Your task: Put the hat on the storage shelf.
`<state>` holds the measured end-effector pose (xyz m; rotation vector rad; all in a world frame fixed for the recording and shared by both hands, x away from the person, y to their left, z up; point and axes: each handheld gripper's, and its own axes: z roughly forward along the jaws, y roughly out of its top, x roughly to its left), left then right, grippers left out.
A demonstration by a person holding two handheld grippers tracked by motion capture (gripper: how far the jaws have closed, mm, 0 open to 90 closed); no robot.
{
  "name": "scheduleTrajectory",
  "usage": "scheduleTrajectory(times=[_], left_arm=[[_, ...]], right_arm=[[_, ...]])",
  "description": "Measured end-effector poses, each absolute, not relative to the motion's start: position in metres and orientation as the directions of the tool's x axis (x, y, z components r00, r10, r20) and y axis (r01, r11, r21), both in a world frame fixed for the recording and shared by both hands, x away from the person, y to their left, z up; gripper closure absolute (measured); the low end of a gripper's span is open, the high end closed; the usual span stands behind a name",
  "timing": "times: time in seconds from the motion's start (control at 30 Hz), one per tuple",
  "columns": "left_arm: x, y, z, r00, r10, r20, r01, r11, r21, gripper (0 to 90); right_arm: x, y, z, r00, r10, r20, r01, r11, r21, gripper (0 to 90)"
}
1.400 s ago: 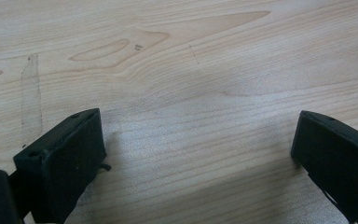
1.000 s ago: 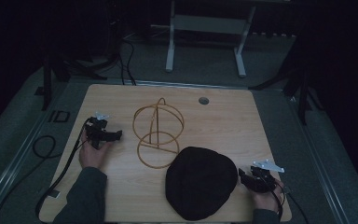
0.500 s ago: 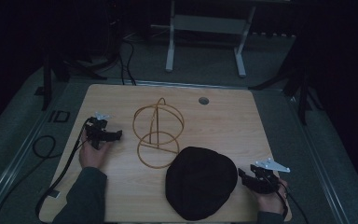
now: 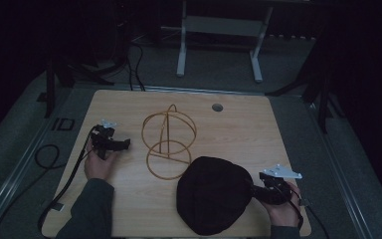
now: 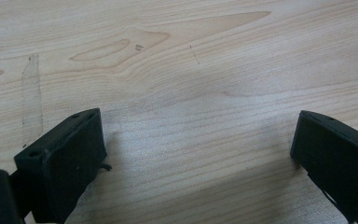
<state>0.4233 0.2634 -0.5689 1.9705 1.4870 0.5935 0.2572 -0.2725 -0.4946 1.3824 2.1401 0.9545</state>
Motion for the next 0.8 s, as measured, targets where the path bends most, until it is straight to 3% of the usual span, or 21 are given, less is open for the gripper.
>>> scheduleTrajectory(times=[0.23, 0.63, 0.8], left_arm=[[0.423, 0.263, -0.569, 0.275, 0.962, -0.001, 0.697, -0.198, 0.690, 2.6], [0.423, 0.263, -0.569, 0.275, 0.962, -0.001, 0.696, -0.198, 0.690, 2.6], [0.423, 0.263, -0.569, 0.275, 0.961, -0.001, 0.696, -0.199, 0.690, 2.6]], right_arm=[[0.261, -0.257, -0.489, -0.462, 0.887, 0.020, 0.618, 0.306, 0.724, 40.3], [0.282, -0.238, -0.503, -0.404, 0.913, 0.060, 0.725, 0.278, 0.630, 42.4], [0.286, -0.227, -0.510, -0.397, 0.917, 0.028, 0.753, 0.308, 0.581, 42.6]])
